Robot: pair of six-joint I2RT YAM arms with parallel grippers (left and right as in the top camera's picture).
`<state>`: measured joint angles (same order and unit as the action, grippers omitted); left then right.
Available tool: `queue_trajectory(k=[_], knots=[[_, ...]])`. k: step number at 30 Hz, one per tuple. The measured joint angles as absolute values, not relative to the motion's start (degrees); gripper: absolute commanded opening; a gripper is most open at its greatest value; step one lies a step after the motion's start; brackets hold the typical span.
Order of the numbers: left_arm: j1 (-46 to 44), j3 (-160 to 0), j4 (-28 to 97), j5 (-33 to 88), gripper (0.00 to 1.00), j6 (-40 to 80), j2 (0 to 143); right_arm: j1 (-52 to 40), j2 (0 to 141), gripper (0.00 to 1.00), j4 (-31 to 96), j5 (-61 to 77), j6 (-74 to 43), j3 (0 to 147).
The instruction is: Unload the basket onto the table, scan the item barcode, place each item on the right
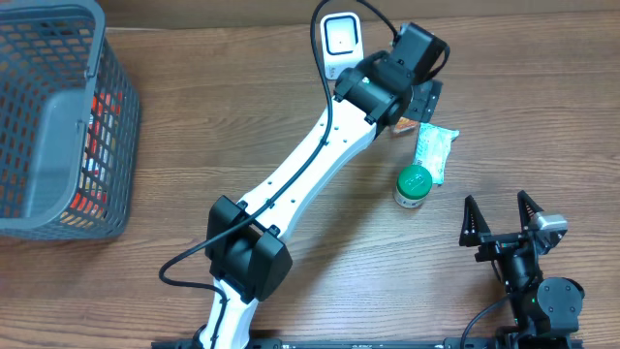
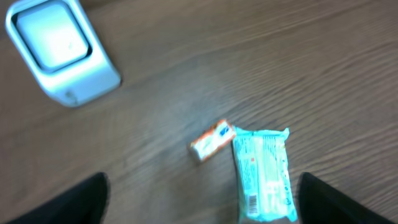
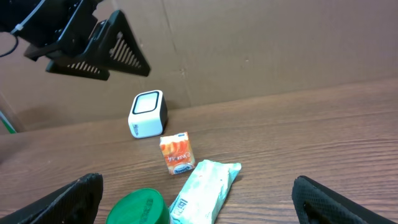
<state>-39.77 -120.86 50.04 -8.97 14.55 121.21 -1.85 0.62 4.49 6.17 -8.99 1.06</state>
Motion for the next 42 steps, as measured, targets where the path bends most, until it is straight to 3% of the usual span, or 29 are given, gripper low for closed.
queue_trajectory(k=[10, 13, 15, 17, 18, 21, 26, 31, 38, 42], knots=[[-40.1, -120.9, 44.3, -5.7, 0.96, 5.5, 131.4, -1.8, 0.6, 1.00, 4.5, 6.2, -9.0, 1.1], [-40.1, -120.8, 43.7, -5.3, 0.91, 5.1, 135.4, -1.8, 0.6, 1.00, 4.5, 6.2, -9.0, 1.1], [-40.1, -120.8, 43.5, -5.3, 0.79, 4.6, 137.1, -1.8, 0.6, 1.00, 4.5, 6.2, -9.0, 1.1], [-40.1, -120.7, 43.2, -5.3, 0.54, 4.2, 138.1, -1.8, 0.6, 1.00, 4.5, 6.2, -9.0, 1.1], [-40.1, -120.7, 43.2, -5.3, 0.46, 3.9, 138.3, -1.8, 0.6, 1.00, 4.5, 6.2, -9.0, 1.1], [-40.1, -120.7, 42.8, -5.3, 0.41, 3.7, 138.3, -1.9, 0.6, 1.00, 4.5, 6.2, -9.0, 1.1], [-40.1, -120.7, 47.6, -3.8, 0.49, 3.9, 138.3, -1.8, 0.6, 1.00, 4.5, 6.2, -9.0, 1.1], [-40.2, -120.7, 53.8, 0.1, 0.64, 3.8, 138.3, -1.8, 0.6, 1.00, 4.5, 6.2, -9.0, 1.1], [-40.7, -124.1, 61.4, 3.0, 0.75, 5.2, 138.3, -1.8, 0.6, 1.00, 4.5, 6.2, -9.0, 1.1], [-40.9, -128.8, 64.8, 4.5, 0.77, 7.7, 138.1, -1.8, 0.6, 1.00, 4.5, 6.2, -9.0, 1.1]])
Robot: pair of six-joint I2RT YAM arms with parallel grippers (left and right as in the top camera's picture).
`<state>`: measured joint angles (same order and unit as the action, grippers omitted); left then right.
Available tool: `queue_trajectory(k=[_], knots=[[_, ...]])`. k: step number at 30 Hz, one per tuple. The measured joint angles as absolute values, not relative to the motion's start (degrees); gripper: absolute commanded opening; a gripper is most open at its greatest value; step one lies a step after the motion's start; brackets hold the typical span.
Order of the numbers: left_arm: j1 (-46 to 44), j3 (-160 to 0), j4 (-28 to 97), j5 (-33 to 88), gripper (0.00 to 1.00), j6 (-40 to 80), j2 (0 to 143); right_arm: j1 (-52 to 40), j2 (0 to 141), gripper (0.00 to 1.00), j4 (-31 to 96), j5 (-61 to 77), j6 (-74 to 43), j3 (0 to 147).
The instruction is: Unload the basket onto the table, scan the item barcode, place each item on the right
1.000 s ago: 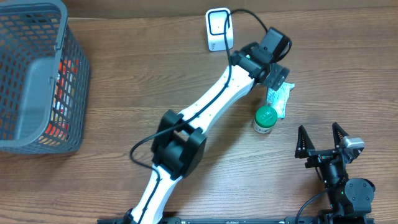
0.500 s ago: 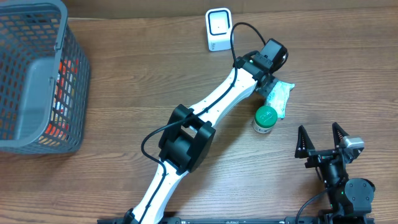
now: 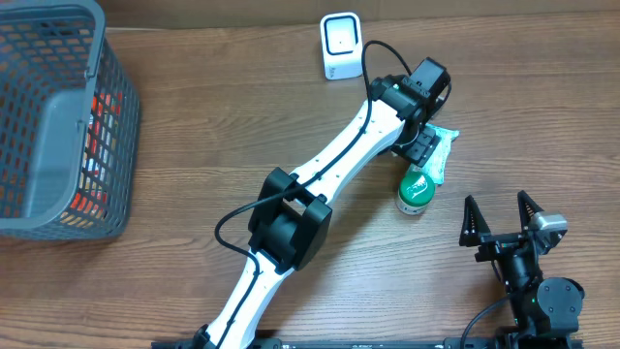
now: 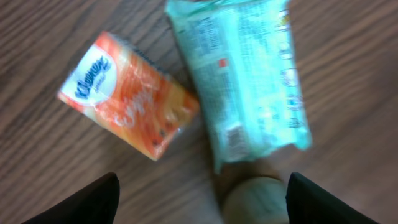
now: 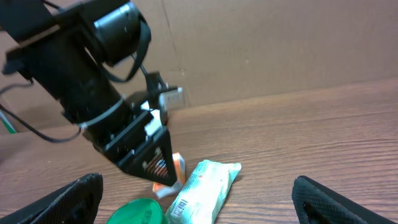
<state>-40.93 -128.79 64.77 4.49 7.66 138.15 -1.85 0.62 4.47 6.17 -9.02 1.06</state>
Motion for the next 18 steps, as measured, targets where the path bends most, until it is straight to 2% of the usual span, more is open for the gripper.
queue_trajectory(k=[5, 11, 16, 18], knots=[[-42.0, -129.9, 68.8, 6.4, 0.74, 10.6, 137.9, -1.8, 0.6, 1.00, 4.5, 6.2, -9.0, 1.1], [-43.9, -129.3, 70.7, -0.4, 0.67, 15.1, 137.9, -1.8, 0.6, 1.00, 4.5, 6.2, -9.0, 1.1], [-43.6, -128.7, 71.0, -4.0, 0.48, 18.2, 137.9, -1.8, 0.6, 1.00, 4.5, 6.2, -9.0, 1.1], [-43.4, -128.7, 71.9, -4.6, 0.47, 19.1, 137.9, -1.8, 0.6, 1.00, 4.5, 6.2, -9.0, 1.1]])
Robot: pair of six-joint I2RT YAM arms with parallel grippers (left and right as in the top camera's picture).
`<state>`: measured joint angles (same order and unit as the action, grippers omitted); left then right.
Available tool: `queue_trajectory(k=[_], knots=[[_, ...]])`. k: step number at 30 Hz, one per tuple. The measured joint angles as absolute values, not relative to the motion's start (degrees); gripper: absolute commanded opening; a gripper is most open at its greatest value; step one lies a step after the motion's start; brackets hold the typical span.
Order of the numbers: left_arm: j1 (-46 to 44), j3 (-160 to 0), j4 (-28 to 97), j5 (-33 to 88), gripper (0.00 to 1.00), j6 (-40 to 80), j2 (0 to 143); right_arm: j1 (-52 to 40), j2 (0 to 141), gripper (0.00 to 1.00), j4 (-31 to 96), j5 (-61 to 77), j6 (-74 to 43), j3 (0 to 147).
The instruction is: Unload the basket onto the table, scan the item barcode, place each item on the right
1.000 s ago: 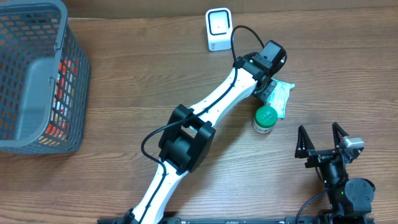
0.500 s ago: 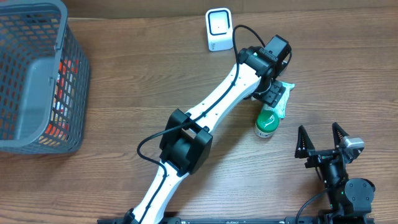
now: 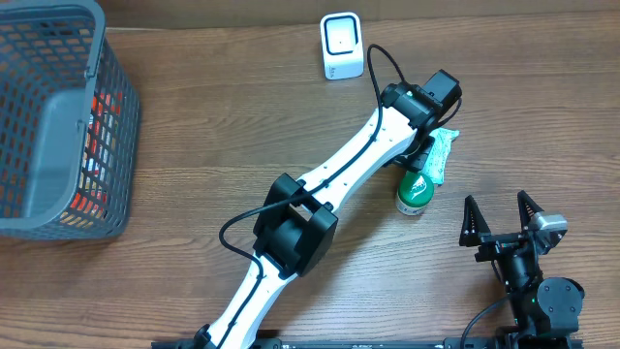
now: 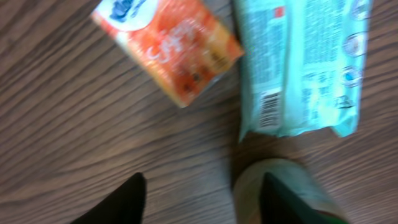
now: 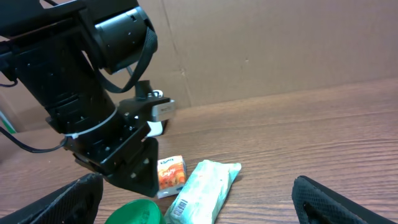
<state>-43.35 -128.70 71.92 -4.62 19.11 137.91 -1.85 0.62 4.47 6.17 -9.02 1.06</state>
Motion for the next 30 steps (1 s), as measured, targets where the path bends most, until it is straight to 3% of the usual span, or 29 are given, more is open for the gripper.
queue_trajectory(k=[7, 19, 26, 30], knots=[[-43.3, -126.2, 74.8, -4.4, 0.45, 19.6, 137.9, -1.8, 0.6, 1.00, 4.5, 6.2, -9.0, 1.1], [-45.5, -123.1, 68.4, 12.8, 0.45, 19.6, 137.9, -1.8, 0.6, 1.00, 4.5, 6.2, -9.0, 1.1], [-44.5, -123.1, 59.2, 8.3, 0.49, 22.0, 137.9, -1.8, 0.6, 1.00, 4.5, 6.2, -9.0, 1.1], [-40.9, -123.1, 54.2, 3.9, 0.58, 25.0, 137.9, -1.8, 0.6, 1.00, 4.5, 6.2, -9.0, 1.1]])
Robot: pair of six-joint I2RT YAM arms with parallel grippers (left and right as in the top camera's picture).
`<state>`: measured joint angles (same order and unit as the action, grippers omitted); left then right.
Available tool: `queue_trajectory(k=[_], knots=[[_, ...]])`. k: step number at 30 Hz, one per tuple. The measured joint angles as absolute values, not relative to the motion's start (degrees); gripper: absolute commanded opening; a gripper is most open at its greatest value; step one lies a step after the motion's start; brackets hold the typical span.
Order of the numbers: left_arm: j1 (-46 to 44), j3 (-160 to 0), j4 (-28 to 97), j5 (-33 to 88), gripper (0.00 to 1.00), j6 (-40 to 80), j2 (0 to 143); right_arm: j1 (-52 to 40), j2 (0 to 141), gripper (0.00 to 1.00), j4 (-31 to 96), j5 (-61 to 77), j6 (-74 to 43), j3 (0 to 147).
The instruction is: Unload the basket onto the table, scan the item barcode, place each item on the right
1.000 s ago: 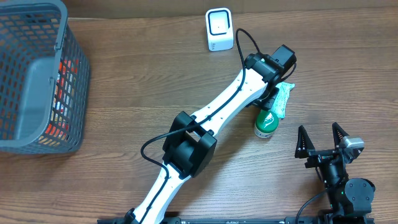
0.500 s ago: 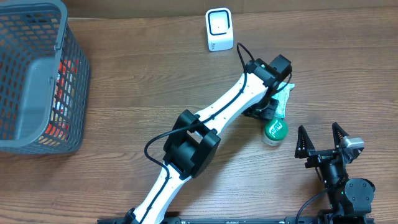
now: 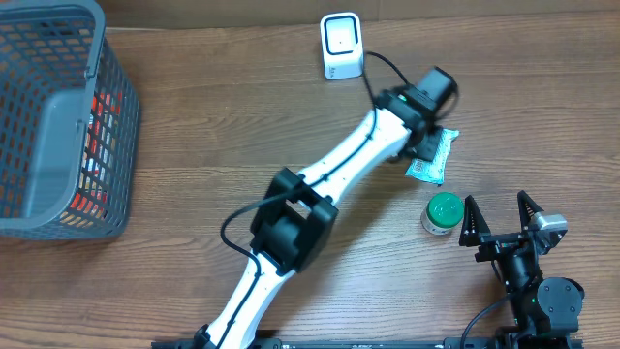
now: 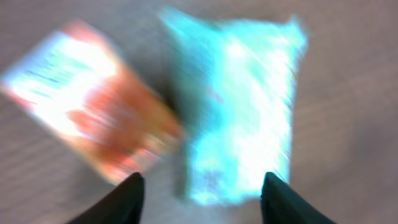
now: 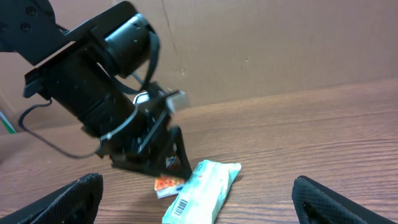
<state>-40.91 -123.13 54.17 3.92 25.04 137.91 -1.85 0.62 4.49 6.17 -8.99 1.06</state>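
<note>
A teal packet [image 3: 427,158] with a barcode lies right of centre, and a small orange tissue pack [image 5: 169,185] lies against it. My left gripper [image 3: 423,145] hangs open just over both. Its wrist view is blurred: orange pack [image 4: 87,130] on the left, teal packet [image 4: 242,106] on the right, gripper [image 4: 202,199] with nothing between the fingers. The white scanner [image 3: 341,47] stands at the back edge. A green-lidded bottle [image 3: 444,211] stands close to my right gripper [image 3: 502,225], which is open and empty. The right wrist view shows the teal packet [image 5: 202,186].
A grey mesh basket [image 3: 58,194] holding packets stands at the far left. My left arm [image 3: 329,184] stretches diagonally across the middle of the table. A cardboard wall [image 5: 280,43] rises behind the table.
The green-lidded bottle was beside the teal packet's near end and is now further down and right, close to my right gripper. My left gripper now looks at the two packs, not the bottle.
My left gripper was first high up near the scanner, open wide. It then hung low over the orange pack and teal packet, then over the bottle with its jaws narrower. Now the bottle stands away from the packs. My right arm has not moved.
</note>
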Motion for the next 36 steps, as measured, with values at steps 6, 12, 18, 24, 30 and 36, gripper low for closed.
queue_trajectory(k=[6, 12, 18, 24, 30, 36], knots=[[-36.4, -123.1, 48.4, -1.3, 0.65, 27.9, 137.9, -1.8, 0.6, 1.00, 4.5, 6.2, -9.0, 1.1], [-37.1, -123.1, 46.7, -2.4, 0.64, 28.0, 138.0, -1.8, 0.6, 1.00, 4.5, 6.2, -9.0, 1.1], [-37.5, -123.1, 46.8, -2.4, 0.34, 28.3, 141.2, -1.8, 0.6, 1.00, 4.5, 6.2, -9.0, 1.1], [-37.5, -123.4, 52.4, -2.6, 0.32, 28.2, 142.6, -1.8, 0.6, 1.00, 4.5, 6.2, -9.0, 1.1], [-37.5, -123.7, 61.9, -0.6, 0.42, 27.0, 142.6, -1.8, 0.6, 1.00, 4.5, 6.2, -9.0, 1.1], [-38.3, -123.7, 72.4, 1.7, 0.48, 24.8, 142.6, -1.8, 0.6, 1.00, 4.5, 6.2, -9.0, 1.1]])
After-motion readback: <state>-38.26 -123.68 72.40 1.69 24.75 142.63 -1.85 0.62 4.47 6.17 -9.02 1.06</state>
